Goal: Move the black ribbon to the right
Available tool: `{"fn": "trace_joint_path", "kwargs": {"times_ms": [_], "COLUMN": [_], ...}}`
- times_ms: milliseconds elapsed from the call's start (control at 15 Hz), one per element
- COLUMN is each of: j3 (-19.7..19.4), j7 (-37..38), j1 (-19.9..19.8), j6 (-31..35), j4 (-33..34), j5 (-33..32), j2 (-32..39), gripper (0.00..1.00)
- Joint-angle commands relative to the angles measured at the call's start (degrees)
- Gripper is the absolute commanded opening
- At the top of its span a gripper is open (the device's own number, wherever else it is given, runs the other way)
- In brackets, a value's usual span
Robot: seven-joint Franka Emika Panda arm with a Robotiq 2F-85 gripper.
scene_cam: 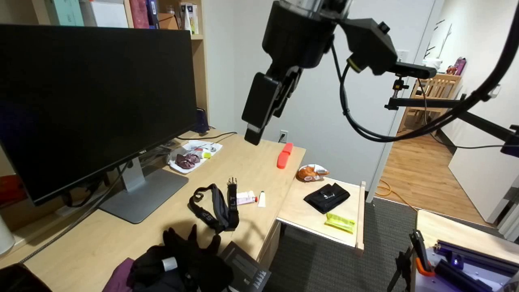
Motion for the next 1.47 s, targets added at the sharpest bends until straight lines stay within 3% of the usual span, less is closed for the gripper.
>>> {"fn": "trace_joint_path", "kwargs": {"times_ms": [0,667,1000,1400], "j3": [-1.0,-4.3,-7.4,-12.5], "j7": [0.9,0.6,6.7,14.4], "j1": [0.3,-2.2,-1.2,0.9], "j6": [0.6,7.8,7.1,6.2], "j4": [1.0,9.6,18.2,28.9], "j5": [-1.4,-9.3,-13.9,-11.2], "j2": [3.0,27.1,39.0,50.5], "gripper": [1.0,1.0,1.0,1.0]}}
